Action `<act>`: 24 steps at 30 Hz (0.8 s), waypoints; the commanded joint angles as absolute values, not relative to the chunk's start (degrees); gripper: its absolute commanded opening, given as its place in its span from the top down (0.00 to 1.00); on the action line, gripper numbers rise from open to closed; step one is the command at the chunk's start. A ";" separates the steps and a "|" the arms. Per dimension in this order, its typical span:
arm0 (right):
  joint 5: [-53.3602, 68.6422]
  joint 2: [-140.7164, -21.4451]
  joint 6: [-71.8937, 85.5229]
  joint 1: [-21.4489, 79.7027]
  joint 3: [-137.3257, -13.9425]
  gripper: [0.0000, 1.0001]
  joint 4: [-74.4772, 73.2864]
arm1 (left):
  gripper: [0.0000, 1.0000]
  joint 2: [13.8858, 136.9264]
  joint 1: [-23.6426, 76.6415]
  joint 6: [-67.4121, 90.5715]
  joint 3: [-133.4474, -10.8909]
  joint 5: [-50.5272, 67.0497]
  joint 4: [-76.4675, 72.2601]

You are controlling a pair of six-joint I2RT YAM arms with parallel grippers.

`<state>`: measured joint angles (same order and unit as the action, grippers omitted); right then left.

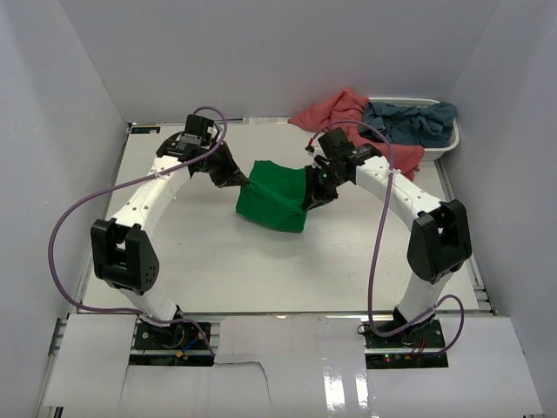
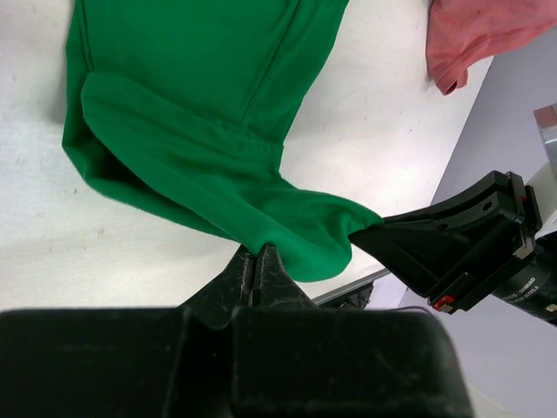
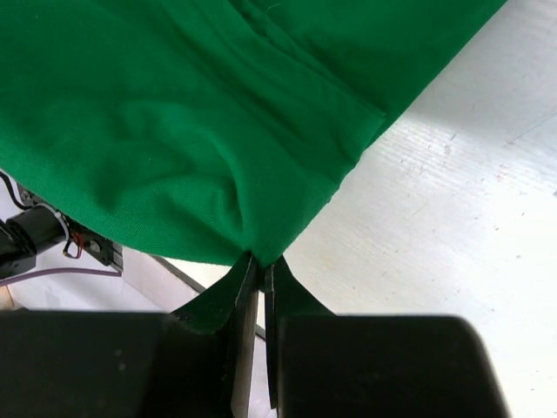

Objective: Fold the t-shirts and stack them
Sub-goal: Fold the long partially folded tshirt into a neat square

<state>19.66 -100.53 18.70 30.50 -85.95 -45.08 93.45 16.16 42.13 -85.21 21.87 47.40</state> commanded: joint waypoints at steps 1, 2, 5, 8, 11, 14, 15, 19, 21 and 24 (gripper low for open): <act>20.39 -102.03 16.88 29.36 -90.17 0.92 -47.55 | 1.00 96.14 15.56 40.70 -91.13 22.85 47.55; 20.39 -102.30 16.70 29.18 -90.61 0.92 -47.55 | 1.00 97.11 15.47 40.69 -92.01 22.76 47.64; 20.39 -103.53 16.52 28.30 -91.93 0.92 -47.55 | 1.00 100.71 15.38 40.34 -95.09 22.85 47.64; 20.22 -104.76 16.44 27.34 -93.34 0.92 -47.64 | 1.00 103.88 15.29 40.17 -97.82 22.41 47.64; 19.78 -106.26 16.26 26.46 -95.27 0.92 -47.73 | 1.00 106.60 15.21 39.90 -100.62 22.41 47.55; 19.69 -107.75 16.08 25.49 -97.20 0.92 -47.90 | 1.00 109.06 15.21 39.55 -103.52 22.59 47.64; 19.69 -108.10 16.00 25.14 -97.82 0.92 -47.99 | 1.00 109.51 15.21 39.55 -104.23 22.67 47.64; 19.51 -110.38 15.47 24.52 -100.89 0.92 -48.86 | 1.00 111.18 15.12 39.64 -107.48 22.59 48.51; 19.69 -111.00 15.38 24.17 -102.48 0.92 -49.13 | 1.00 111.71 15.03 39.73 -108.89 22.76 48.78; 19.77 -112.41 15.12 23.73 -104.76 0.92 -49.48 | 1.00 112.50 14.59 39.81 -110.38 22.76 49.22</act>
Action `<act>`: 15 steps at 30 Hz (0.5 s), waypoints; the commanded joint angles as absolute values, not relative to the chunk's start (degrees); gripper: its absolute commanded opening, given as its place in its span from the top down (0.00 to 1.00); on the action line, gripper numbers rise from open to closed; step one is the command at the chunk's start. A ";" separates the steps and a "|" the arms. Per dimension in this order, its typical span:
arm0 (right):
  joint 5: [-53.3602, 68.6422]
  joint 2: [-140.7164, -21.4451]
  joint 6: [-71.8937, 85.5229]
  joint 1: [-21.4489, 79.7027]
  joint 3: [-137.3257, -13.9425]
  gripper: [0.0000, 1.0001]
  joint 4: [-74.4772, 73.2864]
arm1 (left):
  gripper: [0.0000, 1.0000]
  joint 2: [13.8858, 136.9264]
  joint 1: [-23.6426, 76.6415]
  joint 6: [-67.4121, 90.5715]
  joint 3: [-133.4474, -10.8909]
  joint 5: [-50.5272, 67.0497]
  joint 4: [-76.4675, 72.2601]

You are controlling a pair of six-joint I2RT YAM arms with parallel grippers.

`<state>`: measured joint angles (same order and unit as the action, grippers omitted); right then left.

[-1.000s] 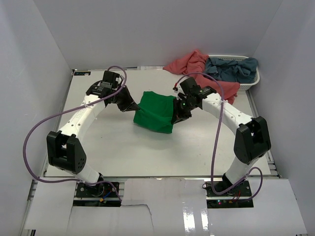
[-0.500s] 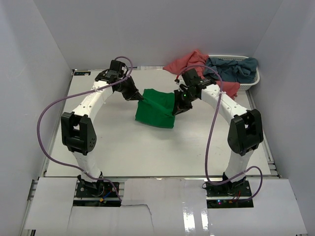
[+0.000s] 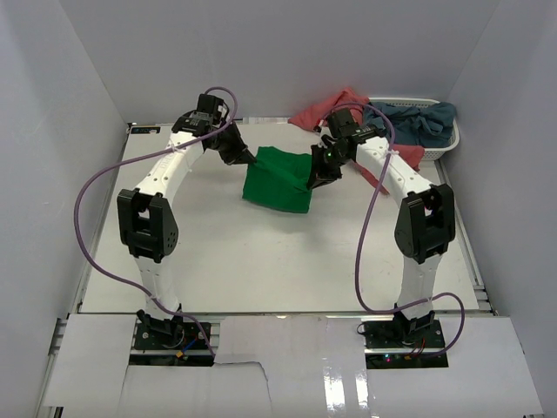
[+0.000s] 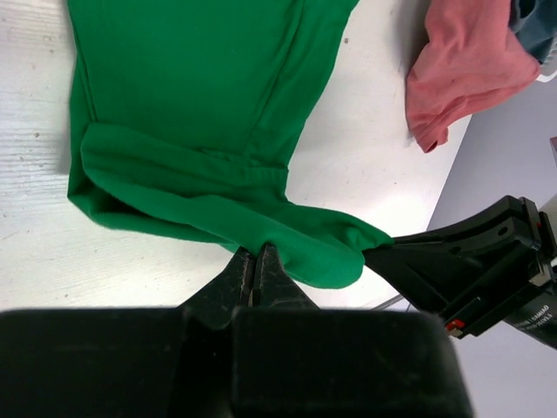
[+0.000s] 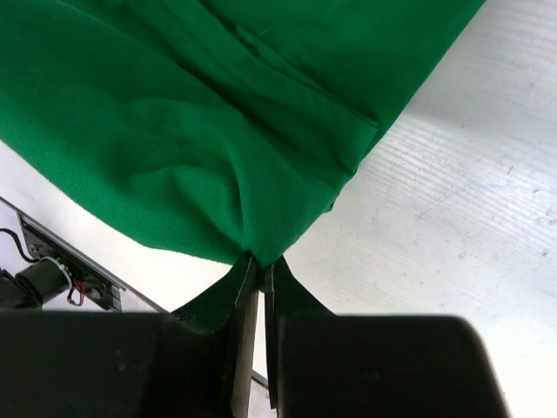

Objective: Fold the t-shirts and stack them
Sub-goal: Fold the long partially folded tshirt into a neat square

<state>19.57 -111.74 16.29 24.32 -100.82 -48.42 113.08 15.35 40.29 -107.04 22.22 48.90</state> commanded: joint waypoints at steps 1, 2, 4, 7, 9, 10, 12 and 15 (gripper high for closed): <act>19.69 -113.20 15.12 23.64 -105.29 0.92 -49.57 | 1.00 112.76 14.42 39.81 -110.65 22.94 49.13; 19.77 -113.73 15.03 23.47 -106.60 0.92 -49.66 | 1.00 113.20 14.07 39.81 -111.09 23.03 49.22; 19.86 -115.21 14.77 23.20 -108.27 0.92 -50.27 | 1.00 114.17 13.80 39.99 -112.32 23.38 49.39; 19.69 -116.80 14.50 22.85 -111.35 0.92 -50.80 | 1.00 115.31 13.45 39.99 -114.07 23.47 49.48; 19.77 -117.51 14.50 22.50 -113.71 0.92 -51.33 | 1.00 115.93 13.27 40.08 -114.87 23.73 49.83; 20.12 -118.03 14.50 22.50 -114.25 0.92 -51.94 | 1.00 116.28 13.27 40.08 -115.40 23.82 49.83; 21.00 -118.39 14.41 22.50 -114.61 0.92 -52.21 | 1.00 116.28 13.27 39.82 -115.31 23.99 50.10; 21.97 -117.78 14.33 22.41 -112.77 0.92 -52.21 | 1.00 114.79 13.27 39.46 -112.60 24.08 50.01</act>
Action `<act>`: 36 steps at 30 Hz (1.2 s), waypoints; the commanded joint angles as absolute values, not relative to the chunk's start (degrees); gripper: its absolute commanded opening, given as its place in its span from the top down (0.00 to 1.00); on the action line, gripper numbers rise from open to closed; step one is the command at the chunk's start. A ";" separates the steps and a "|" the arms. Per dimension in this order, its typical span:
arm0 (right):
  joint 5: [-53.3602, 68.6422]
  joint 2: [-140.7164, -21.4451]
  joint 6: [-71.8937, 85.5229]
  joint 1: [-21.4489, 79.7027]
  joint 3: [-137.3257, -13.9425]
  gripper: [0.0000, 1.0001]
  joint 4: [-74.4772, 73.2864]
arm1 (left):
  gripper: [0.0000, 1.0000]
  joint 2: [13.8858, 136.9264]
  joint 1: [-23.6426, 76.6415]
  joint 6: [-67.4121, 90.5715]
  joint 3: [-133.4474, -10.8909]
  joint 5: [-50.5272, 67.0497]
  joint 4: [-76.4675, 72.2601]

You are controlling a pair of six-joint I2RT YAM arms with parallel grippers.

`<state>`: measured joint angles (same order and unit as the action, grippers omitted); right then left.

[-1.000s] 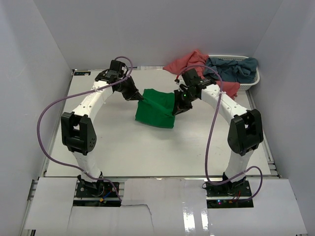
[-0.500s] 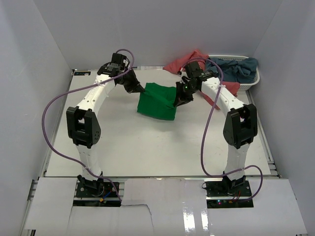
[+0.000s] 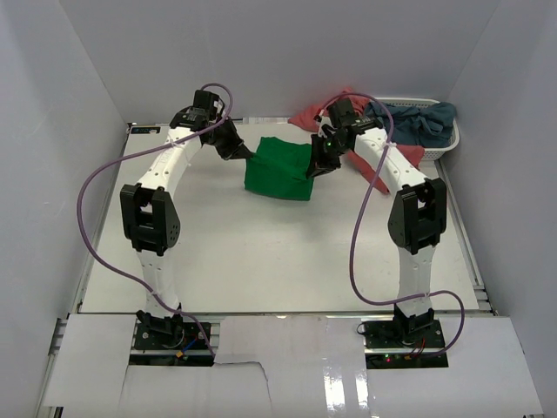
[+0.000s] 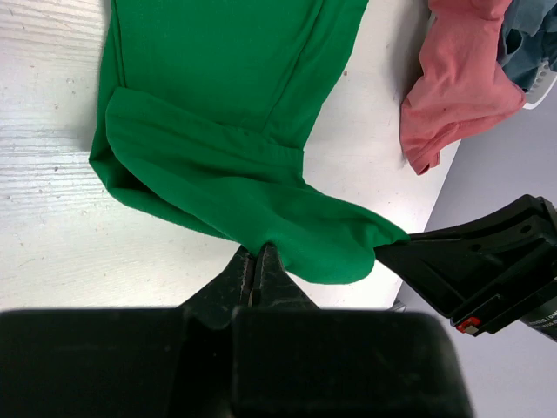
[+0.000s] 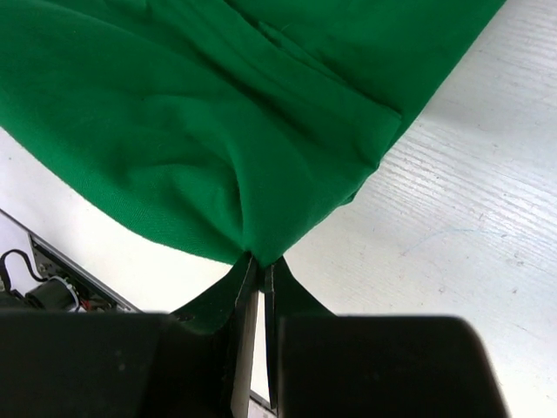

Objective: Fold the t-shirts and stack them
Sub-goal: Fold the long partially folded tshirt into a neat square

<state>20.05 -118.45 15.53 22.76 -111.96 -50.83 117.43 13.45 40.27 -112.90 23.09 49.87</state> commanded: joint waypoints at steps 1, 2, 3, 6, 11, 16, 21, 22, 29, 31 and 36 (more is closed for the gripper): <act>22.67 -116.90 14.15 22.50 -110.33 0.92 -51.77 | 1.00 114.18 13.27 39.46 -111.54 23.73 49.84; 22.94 -116.37 14.15 22.50 -108.91 0.92 -51.51 | 1.00 112.52 13.27 39.38 -108.75 23.56 49.66; 23.55 -115.15 14.06 22.59 -107.50 0.92 -51.07 | 1.00 111.54 13.27 39.29 -106.98 23.55 48.79; 24.69 -112.34 14.15 23.03 -101.44 0.92 -49.57 | 1.00 107.24 13.36 39.46 -99.78 24.17 46.94; 24.61 -107.33 14.94 25.13 -90.21 0.92 -46.07 | 1.00 99.86 13.62 40.43 -85.56 25.40 43.86; 24.52 -98.89 17.48 27.07 -79.73 0.92 -42.19 | 1.00 89.84 13.89 41.22 -74.29 25.49 42.10; 23.29 -89.92 21.09 31.19 -69.37 0.92 -39.55 | 1.00 80.43 14.76 42.45 -64.61 25.84 41.66; 23.20 -88.87 21.70 31.72 -68.04 0.92 -38.68 | 1.00 77.72 15.03 42.71 -61.73 25.84 41.57; 21.97 -79.12 26.45 36.03 -56.97 0.92 -35.25 | 1.00 67.26 16.61 44.47 -50.63 26.63 41.57; 21.89 -77.44 28.03 37.00 -55.29 0.92 -34.81 | 1.00 65.22 16.96 45.00 -48.79 26.89 41.57; 20.92 -72.87 29.71 38.32 -53.35 0.92 -36.21 | 1.00 59.69 17.75 46.49 -45.88 27.33 43.24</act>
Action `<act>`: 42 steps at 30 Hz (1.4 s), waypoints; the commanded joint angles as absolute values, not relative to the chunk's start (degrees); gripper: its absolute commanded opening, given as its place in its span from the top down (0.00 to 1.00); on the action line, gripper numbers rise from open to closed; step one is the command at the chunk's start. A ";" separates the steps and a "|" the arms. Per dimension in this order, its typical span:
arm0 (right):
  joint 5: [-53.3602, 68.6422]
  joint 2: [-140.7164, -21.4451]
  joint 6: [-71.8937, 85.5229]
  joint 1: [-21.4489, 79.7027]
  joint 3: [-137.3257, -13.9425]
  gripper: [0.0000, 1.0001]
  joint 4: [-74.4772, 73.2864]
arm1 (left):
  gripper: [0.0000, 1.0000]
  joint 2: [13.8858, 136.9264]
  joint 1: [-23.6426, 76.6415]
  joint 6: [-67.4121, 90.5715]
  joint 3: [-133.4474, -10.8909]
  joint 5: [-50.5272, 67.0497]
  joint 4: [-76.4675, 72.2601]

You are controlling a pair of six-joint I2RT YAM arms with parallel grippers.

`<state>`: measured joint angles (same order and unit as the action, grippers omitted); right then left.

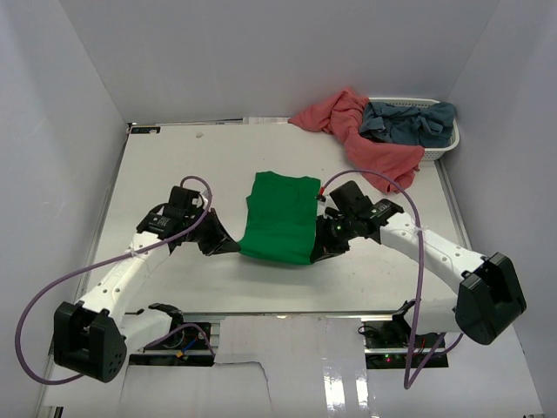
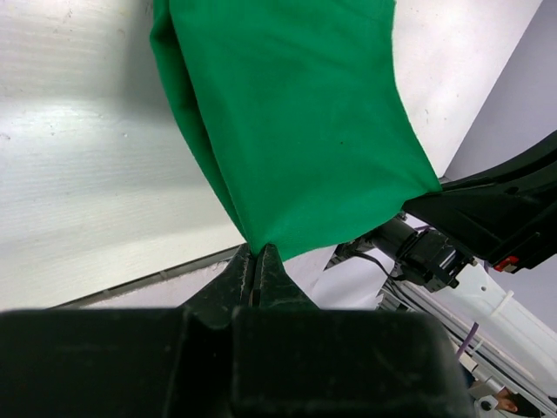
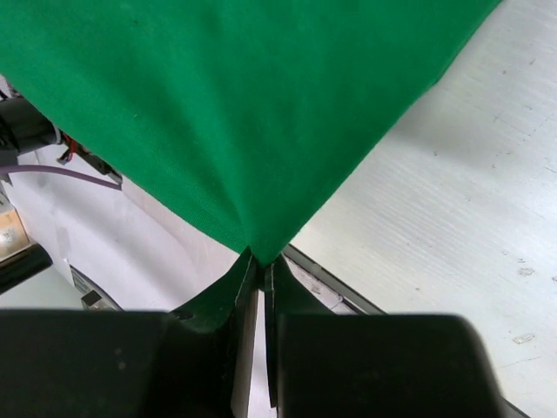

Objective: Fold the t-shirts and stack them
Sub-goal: Fold the long partially folded tshirt into a neat square

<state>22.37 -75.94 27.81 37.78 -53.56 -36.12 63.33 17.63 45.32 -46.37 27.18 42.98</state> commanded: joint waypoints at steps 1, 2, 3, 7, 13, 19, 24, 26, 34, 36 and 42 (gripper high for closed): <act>20.92 -72.51 29.97 38.67 -53.18 0.92 -36.47 | 1.00 59.33 17.84 46.58 -45.70 27.33 43.59; 21.00 -71.90 30.06 38.85 -52.83 0.92 -36.56 | 1.00 59.07 17.93 46.58 -45.53 27.25 44.03; 21.01 -71.63 30.06 38.93 -52.82 0.92 -36.91 | 1.00 58.80 18.02 46.58 -45.27 27.33 44.21; 20.13 -71.45 29.88 38.94 -53.61 0.92 -37.35 | 1.00 59.93 17.93 46.41 -45.87 26.46 44.30; 18.28 -74.09 28.66 38.76 -59.58 0.92 -39.37 | 1.00 66.00 17.84 45.44 -55.34 25.75 44.30; 18.54 -77.51 26.29 36.66 -65.20 0.92 -41.13 | 1.00 71.97 17.67 45.53 -61.95 26.28 44.38; 19.68 -81.55 23.47 33.76 -70.57 0.92 -42.71 | 1.00 78.55 17.05 44.30 -68.10 26.28 44.03; 20.04 -83.74 22.24 32.44 -73.28 0.92 -43.15 | 1.00 80.67 16.88 44.12 -70.13 26.28 43.86; 22.23 -93.32 17.93 26.55 -81.82 0.92 -43.77 | 1.00 93.05 15.56 42.72 -82.41 26.10 43.33; 22.76 -95.44 16.88 25.58 -85.32 0.92 -44.29 | 1.00 95.44 15.03 42.54 -86.72 26.28 43.33; 24.26 -103.79 14.94 22.77 -93.94 0.92 -46.05 | 1.00 105.37 14.24 41.75 -95.88 26.63 44.12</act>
